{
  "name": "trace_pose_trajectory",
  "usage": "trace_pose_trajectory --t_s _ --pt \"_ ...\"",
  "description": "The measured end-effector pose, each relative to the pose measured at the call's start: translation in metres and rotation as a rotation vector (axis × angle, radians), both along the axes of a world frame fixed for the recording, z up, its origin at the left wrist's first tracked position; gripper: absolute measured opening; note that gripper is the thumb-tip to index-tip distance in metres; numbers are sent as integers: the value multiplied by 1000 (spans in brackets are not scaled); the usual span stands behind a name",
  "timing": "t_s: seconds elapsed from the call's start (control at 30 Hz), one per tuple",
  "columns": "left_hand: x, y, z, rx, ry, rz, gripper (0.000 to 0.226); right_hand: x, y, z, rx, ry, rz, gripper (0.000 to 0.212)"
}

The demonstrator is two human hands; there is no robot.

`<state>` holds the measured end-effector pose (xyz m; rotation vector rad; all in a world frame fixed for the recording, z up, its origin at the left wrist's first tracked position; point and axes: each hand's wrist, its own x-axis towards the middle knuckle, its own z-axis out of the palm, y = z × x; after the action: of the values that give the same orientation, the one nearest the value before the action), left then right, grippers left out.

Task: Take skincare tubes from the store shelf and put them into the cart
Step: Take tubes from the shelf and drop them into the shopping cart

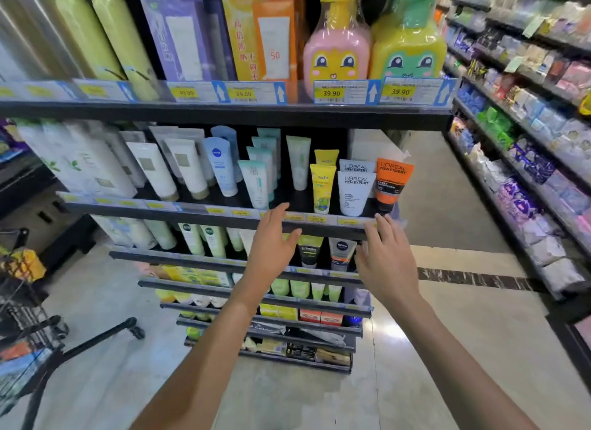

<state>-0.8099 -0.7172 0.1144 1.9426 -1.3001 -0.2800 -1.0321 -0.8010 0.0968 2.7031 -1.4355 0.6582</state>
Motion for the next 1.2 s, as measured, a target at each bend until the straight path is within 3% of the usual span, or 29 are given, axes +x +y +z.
trace_pose_trajectory --t_s 0.3,0.67,0.87,0.97,1.2 --pt "46 153 -56 156 -88 216 54 67 103 -32 151 -167 338 39" --pt "133 384 -94 209 -100 649 46 220 276 -70 582 139 698 54" --pt "167 508 -114 246 -19 875 47 310 363 -81 642 189 866 53" --pt "174 556 -121 257 28 972 47 357 396 -85 651 218 976 63" --pt "204 615 -138 270 118 1160 45 470 450 -83 608 270 1154 50"
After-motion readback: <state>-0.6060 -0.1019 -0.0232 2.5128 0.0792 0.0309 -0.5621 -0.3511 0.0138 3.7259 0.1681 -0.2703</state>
